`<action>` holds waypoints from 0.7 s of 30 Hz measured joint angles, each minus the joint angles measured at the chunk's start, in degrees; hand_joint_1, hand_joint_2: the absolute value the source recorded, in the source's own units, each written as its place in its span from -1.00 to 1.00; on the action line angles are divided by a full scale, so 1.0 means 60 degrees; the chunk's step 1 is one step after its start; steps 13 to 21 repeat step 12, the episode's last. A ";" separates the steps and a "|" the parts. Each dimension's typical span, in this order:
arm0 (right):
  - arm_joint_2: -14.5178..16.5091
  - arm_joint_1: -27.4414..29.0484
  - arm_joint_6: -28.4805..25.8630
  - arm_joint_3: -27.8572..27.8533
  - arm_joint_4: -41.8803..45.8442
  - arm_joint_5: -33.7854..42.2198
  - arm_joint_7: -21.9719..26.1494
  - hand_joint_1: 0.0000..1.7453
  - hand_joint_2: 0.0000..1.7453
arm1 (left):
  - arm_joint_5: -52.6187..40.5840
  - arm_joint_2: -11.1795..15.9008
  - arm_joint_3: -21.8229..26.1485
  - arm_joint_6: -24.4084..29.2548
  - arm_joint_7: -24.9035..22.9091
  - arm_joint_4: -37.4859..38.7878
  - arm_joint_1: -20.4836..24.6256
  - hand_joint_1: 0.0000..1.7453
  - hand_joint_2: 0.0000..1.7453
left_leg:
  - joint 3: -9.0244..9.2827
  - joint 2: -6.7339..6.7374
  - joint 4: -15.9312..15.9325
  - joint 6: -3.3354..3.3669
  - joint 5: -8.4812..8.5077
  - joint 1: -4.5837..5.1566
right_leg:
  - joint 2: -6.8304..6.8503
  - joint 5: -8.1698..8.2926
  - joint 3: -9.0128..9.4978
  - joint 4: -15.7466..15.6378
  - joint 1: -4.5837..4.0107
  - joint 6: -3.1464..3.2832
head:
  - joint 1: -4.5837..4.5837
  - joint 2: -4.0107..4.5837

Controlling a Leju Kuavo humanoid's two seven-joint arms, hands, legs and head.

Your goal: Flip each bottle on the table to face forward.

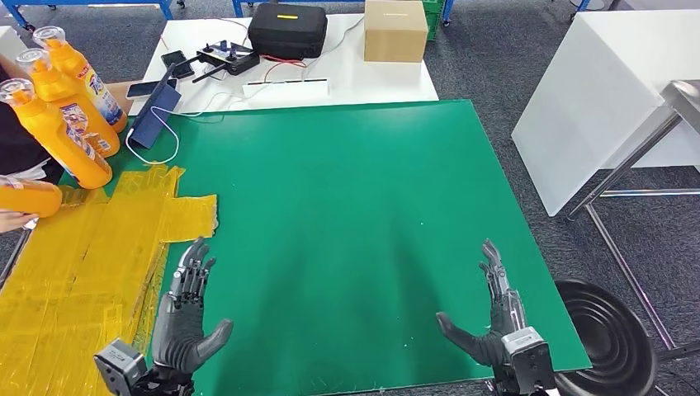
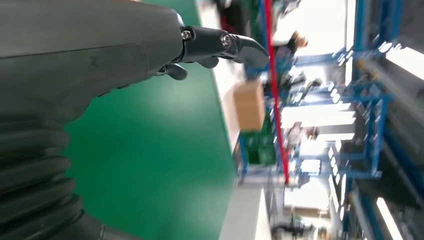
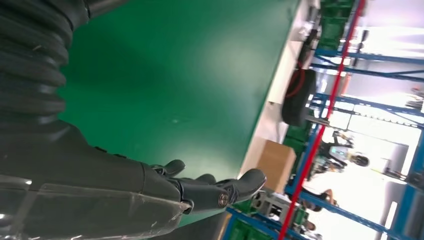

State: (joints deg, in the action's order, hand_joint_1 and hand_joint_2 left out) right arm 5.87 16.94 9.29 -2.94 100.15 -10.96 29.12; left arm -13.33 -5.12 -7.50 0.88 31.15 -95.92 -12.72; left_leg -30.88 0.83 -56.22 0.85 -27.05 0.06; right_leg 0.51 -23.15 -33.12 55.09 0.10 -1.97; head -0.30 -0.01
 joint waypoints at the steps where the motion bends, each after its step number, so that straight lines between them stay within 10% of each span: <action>1: 0.0024 0.0079 0.0035 -0.0043 0.0002 -0.0113 0.0015 -1.00 1.00 | -0.0049 -0.0035 0.0077 0.0146 0.0047 -0.0079 -0.0040 -1.00 1.00 | -0.0001 0.0000 0.0000 0.0000 -0.0001 0.0000 | 0.0000 0.0000 0.0000 0.0000 0.0000 0.0000 | -0.0001 0.0000; 21: 0.0109 0.0287 -0.0307 0.0280 0.0010 -0.0772 -0.0090 -1.00 1.00 | 0.0141 -0.0204 0.0307 0.0246 0.0041 -0.0318 -0.0105 -1.00 1.00 | 0.0011 0.0001 0.0001 0.0001 0.0000 0.0000 | -0.0001 0.0001 0.0010 -0.0001 0.0000 0.0001 | 0.0000 0.0000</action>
